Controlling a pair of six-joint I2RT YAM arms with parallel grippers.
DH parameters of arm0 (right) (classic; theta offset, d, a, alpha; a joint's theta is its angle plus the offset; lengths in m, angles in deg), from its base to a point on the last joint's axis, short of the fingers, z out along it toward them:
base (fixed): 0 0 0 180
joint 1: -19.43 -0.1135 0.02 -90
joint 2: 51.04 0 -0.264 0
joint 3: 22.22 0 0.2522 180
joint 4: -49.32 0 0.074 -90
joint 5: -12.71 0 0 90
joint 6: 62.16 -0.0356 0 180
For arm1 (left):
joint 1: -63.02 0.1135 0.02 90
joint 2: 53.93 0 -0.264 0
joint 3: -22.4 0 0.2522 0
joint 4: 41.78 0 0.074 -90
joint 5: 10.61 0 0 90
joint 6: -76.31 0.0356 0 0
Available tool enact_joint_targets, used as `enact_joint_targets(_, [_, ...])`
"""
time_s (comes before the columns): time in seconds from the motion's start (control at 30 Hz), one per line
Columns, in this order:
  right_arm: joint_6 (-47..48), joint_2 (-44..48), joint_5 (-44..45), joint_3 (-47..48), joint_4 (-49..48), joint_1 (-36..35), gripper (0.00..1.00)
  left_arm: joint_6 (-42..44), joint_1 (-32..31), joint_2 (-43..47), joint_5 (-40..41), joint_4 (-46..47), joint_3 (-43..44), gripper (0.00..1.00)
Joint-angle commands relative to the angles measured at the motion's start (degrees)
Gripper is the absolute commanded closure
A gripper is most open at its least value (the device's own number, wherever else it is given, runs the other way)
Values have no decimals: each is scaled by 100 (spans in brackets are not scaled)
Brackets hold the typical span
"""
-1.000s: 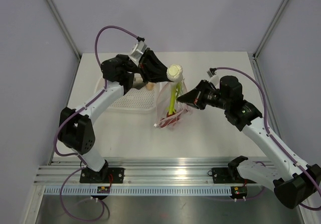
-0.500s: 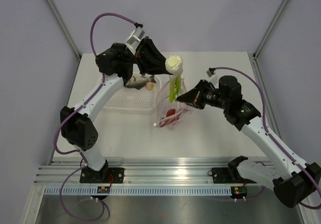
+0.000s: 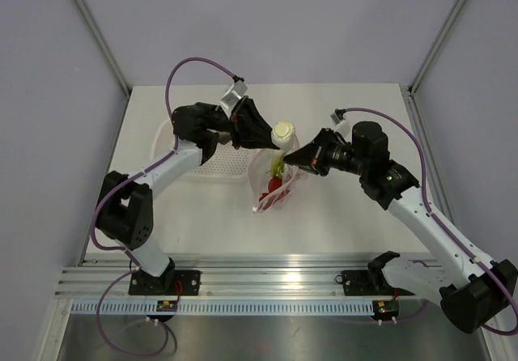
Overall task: Place the food in the zip-top bag and seal the zipper
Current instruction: Place the fake vegetable in the zipper food storage bag.
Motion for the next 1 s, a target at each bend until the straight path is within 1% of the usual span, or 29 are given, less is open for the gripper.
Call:
enact_joint_targets(0.0, [-209,20,-263,-6,-468,28,100,625,-48,239,200,2099,-183,100])
enact_joint_targets(0.13, [-341,160,-123,11,-451,19,100,617,-48,309,332,2099,-332,100])
enact_joint_targets(0.27, [-429,213,-61,152,-495,10,100,845,-49,415,473,2091,-736,100])
enact_joint_targets(0.4, [-569,213,-78,196,-662,19,100,924,-49,178,596,2091,-1052,100])
enact_joint_targets(0.53, [-631,274,-43,196,-715,28,100,837,-48,2,587,2099,-1027,100])
enact_joint_targets(0.57, [-640,301,9,196,-697,19,100,749,-48,2,570,2099,-1009,97])
enact_joint_targets(0.6, [-631,327,36,196,-680,19,100,670,-40,28,552,2091,-974,87])
enact_joint_targets(0.67, [-631,362,123,213,-636,28,100,434,-40,150,535,2091,-851,46])
enact_joint_targets(0.77, [-649,354,220,231,-601,28,100,309,-22,474,517,2047,-764,17])
enact_joint_targets(0.83, [-719,354,282,231,-609,36,100,335,48,651,543,1889,-737,15])
enact_joint_targets(0.93, [-789,310,343,249,-636,36,100,476,197,994,754,1215,-710,15])
enact_joint_targets(0.97, [-807,301,344,249,-644,28,100,711,259,1221,928,985,-754,15])
